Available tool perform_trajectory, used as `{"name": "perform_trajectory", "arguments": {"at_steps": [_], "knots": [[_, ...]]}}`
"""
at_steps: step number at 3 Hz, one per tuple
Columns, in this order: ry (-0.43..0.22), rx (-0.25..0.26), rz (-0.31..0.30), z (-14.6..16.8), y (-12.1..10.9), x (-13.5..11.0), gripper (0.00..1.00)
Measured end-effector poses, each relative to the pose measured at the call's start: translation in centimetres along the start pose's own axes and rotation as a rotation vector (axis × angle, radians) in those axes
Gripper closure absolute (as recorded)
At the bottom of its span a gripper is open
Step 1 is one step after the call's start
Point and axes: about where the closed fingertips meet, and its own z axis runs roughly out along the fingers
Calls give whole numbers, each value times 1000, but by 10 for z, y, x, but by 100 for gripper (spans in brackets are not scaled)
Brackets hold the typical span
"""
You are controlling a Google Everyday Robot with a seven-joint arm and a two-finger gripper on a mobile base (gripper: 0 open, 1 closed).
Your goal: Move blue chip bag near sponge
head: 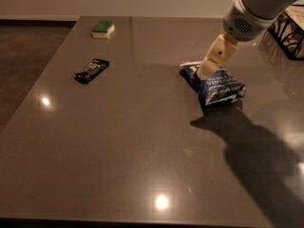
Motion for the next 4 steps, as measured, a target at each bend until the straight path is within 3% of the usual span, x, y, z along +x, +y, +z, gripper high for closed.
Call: {"name": "perform_trajectory", "arguments": {"at_steps": [1, 2, 3, 4], "knots": [[7, 6, 95, 31, -22, -6, 0], [77, 0, 209, 60, -39, 5, 0], [170, -43, 309, 85, -38, 21, 0], [223, -111, 348, 101, -24, 25, 0]]}}
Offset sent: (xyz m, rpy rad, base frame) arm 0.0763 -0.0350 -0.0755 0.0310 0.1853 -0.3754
